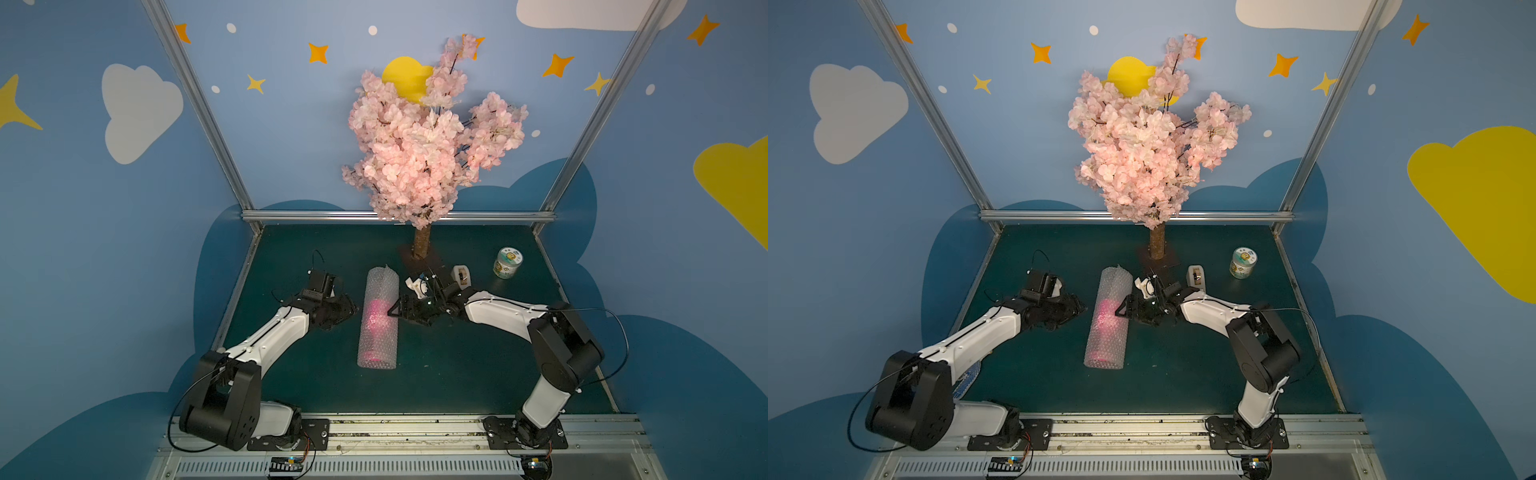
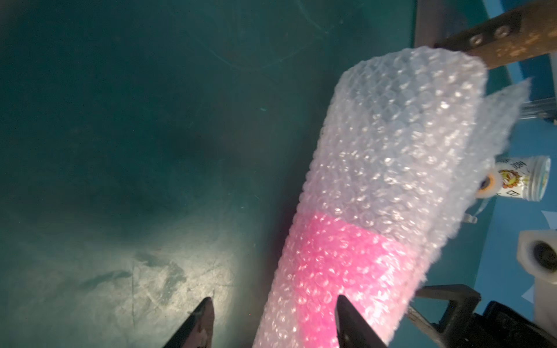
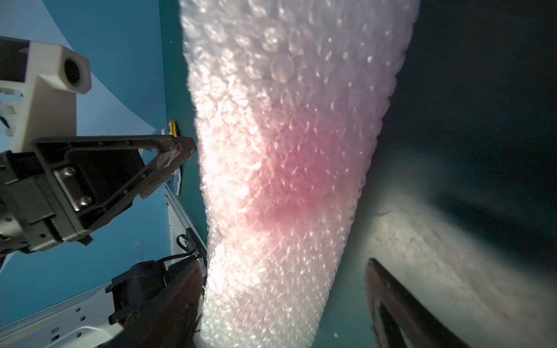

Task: Wrap wine glasses in bubble wrap
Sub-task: Stick the tape on the bubble wrap, then pick up the bubble wrap from the center of the board.

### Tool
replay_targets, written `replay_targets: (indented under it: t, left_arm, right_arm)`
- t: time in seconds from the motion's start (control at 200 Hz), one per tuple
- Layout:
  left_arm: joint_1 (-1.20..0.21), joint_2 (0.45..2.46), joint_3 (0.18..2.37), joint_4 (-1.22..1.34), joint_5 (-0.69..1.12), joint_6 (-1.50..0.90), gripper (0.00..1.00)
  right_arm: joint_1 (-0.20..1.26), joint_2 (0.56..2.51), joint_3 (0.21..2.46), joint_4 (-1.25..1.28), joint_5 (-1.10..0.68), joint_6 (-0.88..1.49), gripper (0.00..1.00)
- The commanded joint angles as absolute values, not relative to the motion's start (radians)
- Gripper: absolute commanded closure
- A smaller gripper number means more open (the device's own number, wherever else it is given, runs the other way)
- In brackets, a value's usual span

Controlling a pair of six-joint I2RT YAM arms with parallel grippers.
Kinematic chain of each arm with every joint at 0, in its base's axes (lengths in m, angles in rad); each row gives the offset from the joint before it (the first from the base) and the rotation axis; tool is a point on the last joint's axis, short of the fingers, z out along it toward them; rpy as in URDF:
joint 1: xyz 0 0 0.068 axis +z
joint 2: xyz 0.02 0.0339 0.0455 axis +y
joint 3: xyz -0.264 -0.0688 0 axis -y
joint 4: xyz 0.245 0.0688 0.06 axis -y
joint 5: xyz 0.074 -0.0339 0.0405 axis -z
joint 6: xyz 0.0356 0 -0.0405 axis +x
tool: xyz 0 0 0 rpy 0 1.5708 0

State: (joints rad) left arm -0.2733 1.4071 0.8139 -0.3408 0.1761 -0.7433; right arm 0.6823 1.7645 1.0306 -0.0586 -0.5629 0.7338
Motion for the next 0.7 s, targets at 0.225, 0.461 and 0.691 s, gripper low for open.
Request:
replay_targets:
  t: [0.225, 0.461, 0.691]
  left_arm:
    - [-0.284, 1.550, 0.834, -0.239, 0.226, -0.740, 0.38]
    - [-0.321, 1.622, 0.871, -0.229, 0.256, -0.733, 0.38]
    - [-0.340, 1.623, 0.875, -0.228, 0.269, -0.723, 0.41]
  right_arm:
    - [0.687, 1.846, 0.983, 0.219, -0.632, 0.805, 0.17]
    - [0.701, 1.930, 1.024, 0.310, -0.681, 0.831, 0.17]
    - [0.716, 1.966, 1.061, 0.311, -0.711, 0.841, 0.16]
